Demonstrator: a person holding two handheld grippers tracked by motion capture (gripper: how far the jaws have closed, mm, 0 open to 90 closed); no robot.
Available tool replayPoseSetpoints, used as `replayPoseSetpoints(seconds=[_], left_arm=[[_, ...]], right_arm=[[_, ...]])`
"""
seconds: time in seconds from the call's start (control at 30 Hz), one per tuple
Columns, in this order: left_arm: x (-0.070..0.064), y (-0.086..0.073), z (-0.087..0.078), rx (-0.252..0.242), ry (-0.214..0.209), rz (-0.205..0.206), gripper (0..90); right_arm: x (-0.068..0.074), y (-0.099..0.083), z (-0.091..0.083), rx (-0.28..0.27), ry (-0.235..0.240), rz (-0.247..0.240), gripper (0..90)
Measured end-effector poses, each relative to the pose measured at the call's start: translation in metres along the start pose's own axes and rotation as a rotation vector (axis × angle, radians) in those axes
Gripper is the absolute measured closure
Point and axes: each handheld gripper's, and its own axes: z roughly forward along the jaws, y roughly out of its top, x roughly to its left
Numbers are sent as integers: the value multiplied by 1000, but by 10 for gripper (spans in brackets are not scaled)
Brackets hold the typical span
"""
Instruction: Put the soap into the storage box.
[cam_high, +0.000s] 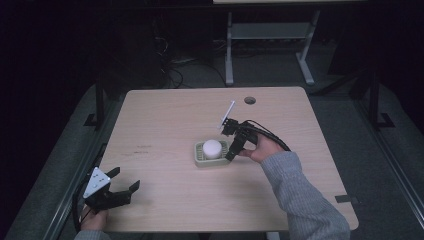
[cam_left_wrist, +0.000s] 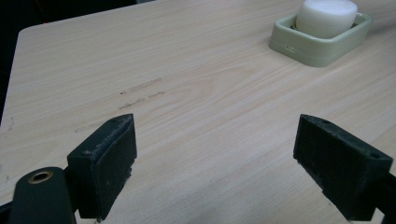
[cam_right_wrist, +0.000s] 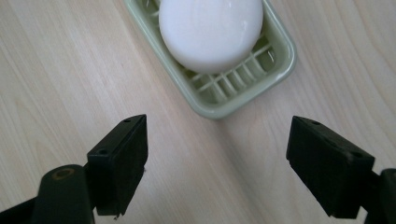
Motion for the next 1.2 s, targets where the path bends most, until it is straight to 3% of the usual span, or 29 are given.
replayPoseSetpoints(seconds=[0.23, 1.2], left_arm=[[0, -1, 0, 4, -1, -6, 129], [-1, -2, 2, 14, -3, 4, 128]], right_arm=[[-2, -15, 0, 10, -8, 14, 203], [-4, -77, 5, -38, 7, 94, 209]])
